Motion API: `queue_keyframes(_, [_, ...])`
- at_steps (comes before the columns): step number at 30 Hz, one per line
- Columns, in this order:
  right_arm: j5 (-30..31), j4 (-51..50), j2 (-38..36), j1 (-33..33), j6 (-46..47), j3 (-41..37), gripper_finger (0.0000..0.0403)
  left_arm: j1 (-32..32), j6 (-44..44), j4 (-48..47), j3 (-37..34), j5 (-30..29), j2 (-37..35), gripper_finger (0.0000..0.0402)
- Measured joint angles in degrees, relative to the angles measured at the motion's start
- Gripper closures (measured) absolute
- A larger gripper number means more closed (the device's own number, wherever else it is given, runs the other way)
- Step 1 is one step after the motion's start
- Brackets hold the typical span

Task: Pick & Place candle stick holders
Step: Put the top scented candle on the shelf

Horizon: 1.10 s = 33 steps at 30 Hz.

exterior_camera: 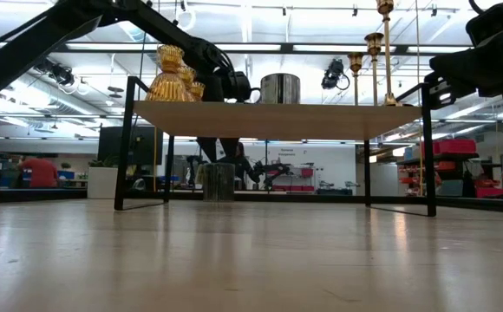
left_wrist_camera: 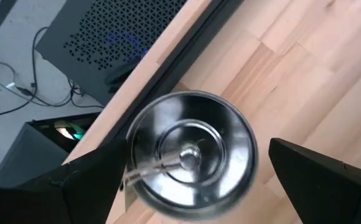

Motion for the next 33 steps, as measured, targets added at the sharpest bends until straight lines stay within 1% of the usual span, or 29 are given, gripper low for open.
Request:
queue_keyframes(5, [0.0, 0.0, 0.0, 0.0, 0.0, 0.0, 0.0389, 0.0, 0.1, 0.8, 0.0, -1.3, 0.8, 0.0001])
queue_keyframes(9, [0.0, 0.0, 0.0, 0.0, 0.0, 0.0, 0.0389, 0.1, 0.2, 0.9, 0.1, -0.7, 0.8, 0.0001])
queue_keyframes(14, [0.0, 0.0, 0.0, 0.0, 0.0, 0.0, 0.0389, -0.2, 1.6, 0.8, 0.1, -1.3, 0.9, 0.0001])
queue_keyframes(18, [0.0, 0.0, 0.0, 0.0, 0.0, 0.0, 0.0389, -0.4, 2.8, -0.8, 1.7, -0.7, 1.1, 0.0002])
queue_keyframes(23, [0.0, 0.0, 0.0, 0.0, 0.0, 0.0, 0.0389, -0.1, 3.4, -0.7, 4.9, -0.6, 1.0, 0.0002])
queue_keyframes(33, [0.0, 0.0, 0.0, 0.0, 0.0, 0.0, 0.0389, 0.1, 3.6, -2.8, 4.8, -0.9, 2.0, 0.0002])
